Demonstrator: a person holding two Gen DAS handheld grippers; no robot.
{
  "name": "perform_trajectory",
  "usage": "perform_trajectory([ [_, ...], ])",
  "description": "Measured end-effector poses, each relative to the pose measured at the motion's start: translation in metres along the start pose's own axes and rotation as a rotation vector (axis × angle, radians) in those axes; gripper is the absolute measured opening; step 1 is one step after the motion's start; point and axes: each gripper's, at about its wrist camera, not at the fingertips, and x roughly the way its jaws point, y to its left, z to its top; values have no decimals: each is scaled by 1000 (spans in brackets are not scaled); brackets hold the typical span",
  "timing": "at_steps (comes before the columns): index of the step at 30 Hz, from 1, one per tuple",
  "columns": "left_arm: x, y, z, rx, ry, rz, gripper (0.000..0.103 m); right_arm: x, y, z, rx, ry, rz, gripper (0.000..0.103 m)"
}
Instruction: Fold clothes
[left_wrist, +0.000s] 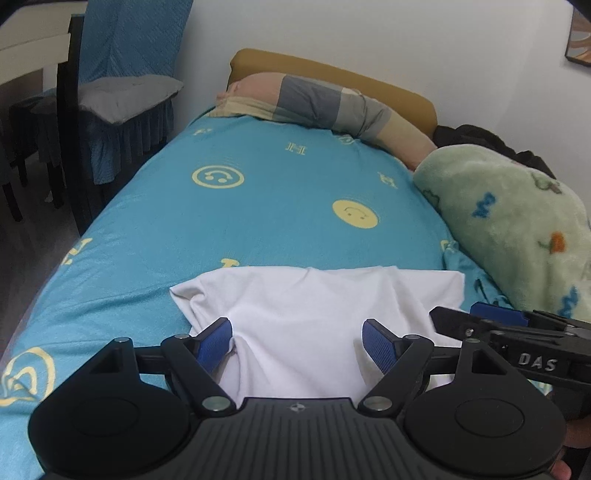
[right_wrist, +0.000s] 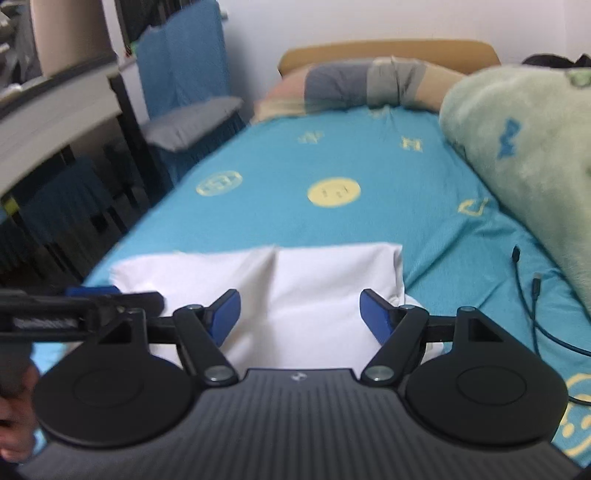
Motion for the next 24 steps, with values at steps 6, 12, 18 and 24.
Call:
perform_trajectory([
  [6,-50,-22,-20,19,19,-66,80,-39,7,-14,-11,19,-11,74],
  [12,-45,-38,-42,20,96,1,80,-29,5,-38,6,111,-43,73],
  [18,-46,-39,-48,40,102,30,80,-29,5,-44,23,125,-44,73],
  [24,-78,-27,-51,-141,131,-86,81,-30,3,-45,41,128,-38,73],
])
